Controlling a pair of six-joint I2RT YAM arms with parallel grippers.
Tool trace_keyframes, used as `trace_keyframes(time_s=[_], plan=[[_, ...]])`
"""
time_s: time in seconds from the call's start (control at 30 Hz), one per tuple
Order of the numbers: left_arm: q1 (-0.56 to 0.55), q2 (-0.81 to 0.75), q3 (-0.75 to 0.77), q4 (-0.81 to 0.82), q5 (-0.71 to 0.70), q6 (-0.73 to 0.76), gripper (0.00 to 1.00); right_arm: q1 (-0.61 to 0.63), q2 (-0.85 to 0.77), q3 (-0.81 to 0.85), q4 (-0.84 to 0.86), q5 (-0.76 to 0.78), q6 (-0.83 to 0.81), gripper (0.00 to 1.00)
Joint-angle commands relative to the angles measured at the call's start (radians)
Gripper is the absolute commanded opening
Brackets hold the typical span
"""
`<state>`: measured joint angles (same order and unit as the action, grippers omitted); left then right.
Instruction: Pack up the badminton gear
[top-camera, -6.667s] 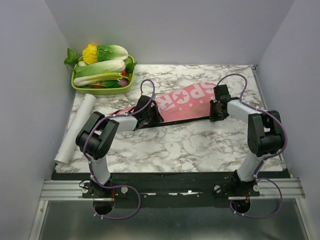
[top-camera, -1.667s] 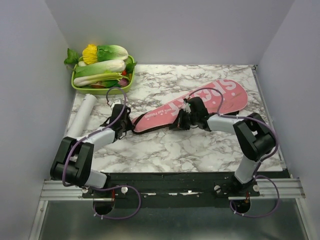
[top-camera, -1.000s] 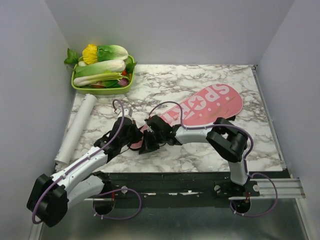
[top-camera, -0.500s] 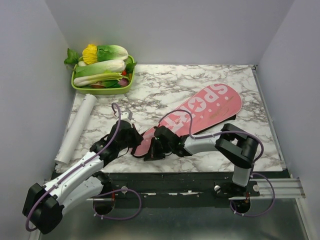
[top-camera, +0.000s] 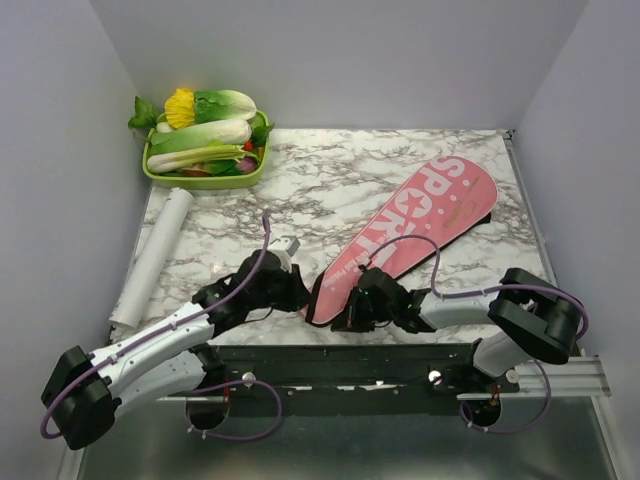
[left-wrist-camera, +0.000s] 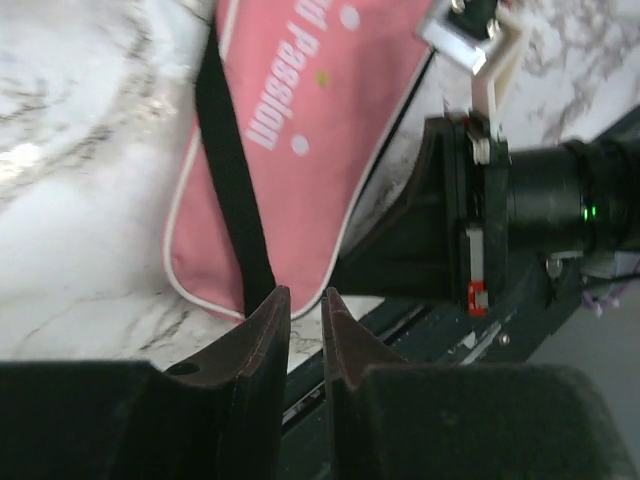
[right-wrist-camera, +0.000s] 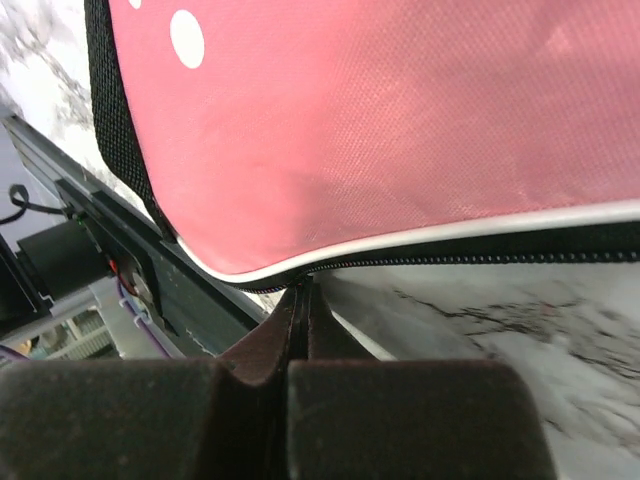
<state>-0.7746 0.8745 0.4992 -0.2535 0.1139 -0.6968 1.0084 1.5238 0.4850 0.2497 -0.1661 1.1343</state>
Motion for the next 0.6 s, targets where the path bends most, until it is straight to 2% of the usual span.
trace_keyframes(time_s=[0.0, 0.07, 0.23, 0.3, 0.43, 0.57], plan=[[-0.106, 0.111, 0.013, 0.112, 0.076, 0.031, 0.28, -0.057, -0.023, -0.080, -0.049, 0.066, -0.028, 0.01], [-0.144, 0.173, 0.036, 0.149, 0.075, 0.048, 0.32, -0.085, -0.027, -0.094, -0.049, 0.063, -0.041, 0.01], [-0.221, 0.397, 0.130, 0.198, 0.029, 0.085, 0.34, -0.131, -0.048, -0.121, -0.065, 0.053, -0.079, 0.01], [-0.229, 0.460, 0.159, 0.198, -0.037, 0.105, 0.35, -0.134, -0.059, -0.123, -0.082, 0.060, -0.085, 0.01], [-0.230, 0.497, 0.185, 0.180, -0.140, 0.128, 0.38, -0.134, -0.077, -0.132, -0.096, 0.059, -0.097, 0.01], [-0.230, 0.454, 0.199, 0.157, -0.200, 0.138, 0.38, -0.133, -0.088, -0.148, -0.093, 0.059, -0.096, 0.01]])
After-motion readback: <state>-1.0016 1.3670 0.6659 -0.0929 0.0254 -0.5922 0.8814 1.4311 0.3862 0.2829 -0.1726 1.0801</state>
